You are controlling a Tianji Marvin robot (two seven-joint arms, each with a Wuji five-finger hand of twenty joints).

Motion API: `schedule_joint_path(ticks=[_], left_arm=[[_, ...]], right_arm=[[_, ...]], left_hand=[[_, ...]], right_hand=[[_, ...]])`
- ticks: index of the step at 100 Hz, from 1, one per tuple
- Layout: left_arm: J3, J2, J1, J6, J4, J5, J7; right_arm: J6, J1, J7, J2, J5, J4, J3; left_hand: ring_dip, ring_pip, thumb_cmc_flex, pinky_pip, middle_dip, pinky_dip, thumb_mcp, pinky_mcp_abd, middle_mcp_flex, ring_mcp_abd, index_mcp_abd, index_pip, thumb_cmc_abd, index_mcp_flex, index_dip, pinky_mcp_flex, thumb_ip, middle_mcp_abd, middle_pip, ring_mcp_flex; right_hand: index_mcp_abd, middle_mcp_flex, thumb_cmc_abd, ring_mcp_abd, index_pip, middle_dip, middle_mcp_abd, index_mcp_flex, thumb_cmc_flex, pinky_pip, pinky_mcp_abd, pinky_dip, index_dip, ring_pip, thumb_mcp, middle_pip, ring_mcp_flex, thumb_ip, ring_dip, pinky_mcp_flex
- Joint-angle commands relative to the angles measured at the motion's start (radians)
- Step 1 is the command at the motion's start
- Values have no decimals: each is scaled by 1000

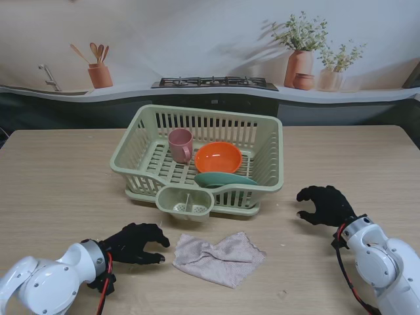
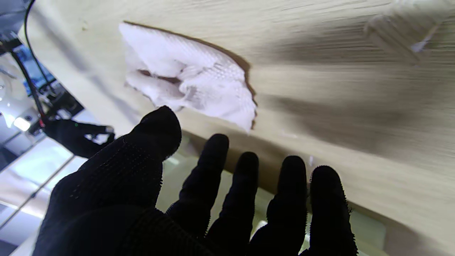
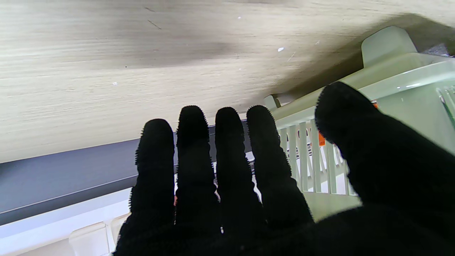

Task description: Clear dishes and wipe the table

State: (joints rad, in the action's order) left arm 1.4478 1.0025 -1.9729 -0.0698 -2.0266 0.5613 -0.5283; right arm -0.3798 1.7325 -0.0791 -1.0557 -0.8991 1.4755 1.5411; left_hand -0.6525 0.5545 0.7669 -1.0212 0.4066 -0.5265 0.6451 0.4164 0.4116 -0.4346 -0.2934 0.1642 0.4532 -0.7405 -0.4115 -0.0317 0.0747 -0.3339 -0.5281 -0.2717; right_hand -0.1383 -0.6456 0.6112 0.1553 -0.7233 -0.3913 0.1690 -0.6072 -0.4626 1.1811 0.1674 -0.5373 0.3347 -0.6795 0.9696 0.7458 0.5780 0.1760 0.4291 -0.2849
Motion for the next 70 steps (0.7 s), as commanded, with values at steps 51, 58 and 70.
schedule_joint_path(ticks=[51,58,70], left_arm=[[-222,-4,179,64,89,-31,5],[-254,-1,195,78,101,-49,23],[-292,-2,219,89,116,-57,23]], right_arm=[[6,9,19,-3,-1,5,-2],[7,9,19,-3,-2,6,-2],[8,9,20,-3,-3,6,-2]], left_hand=[[0,-12,-60,-4,-13,8,101,6,-78,61,79,101,59,151,-15,-16,42,86,-13,29],[-1,-12,-61,-6,-14,6,110,14,-79,66,90,213,64,208,-16,-15,43,94,-11,25],[1,-14,-65,-4,-14,6,114,22,-80,72,94,315,65,250,-4,-15,44,102,-11,24]], right_hand=[[-13,22,21,10,7,13,3,-16,12,-8,29,10,2,11,-10,-9,-22,-30,-18,17],[-13,21,21,9,6,12,3,-16,11,-8,31,9,3,11,-9,-9,-21,-30,-18,17],[-12,21,20,10,4,12,3,-18,11,-9,31,9,5,11,-9,-9,-22,-30,-18,17]])
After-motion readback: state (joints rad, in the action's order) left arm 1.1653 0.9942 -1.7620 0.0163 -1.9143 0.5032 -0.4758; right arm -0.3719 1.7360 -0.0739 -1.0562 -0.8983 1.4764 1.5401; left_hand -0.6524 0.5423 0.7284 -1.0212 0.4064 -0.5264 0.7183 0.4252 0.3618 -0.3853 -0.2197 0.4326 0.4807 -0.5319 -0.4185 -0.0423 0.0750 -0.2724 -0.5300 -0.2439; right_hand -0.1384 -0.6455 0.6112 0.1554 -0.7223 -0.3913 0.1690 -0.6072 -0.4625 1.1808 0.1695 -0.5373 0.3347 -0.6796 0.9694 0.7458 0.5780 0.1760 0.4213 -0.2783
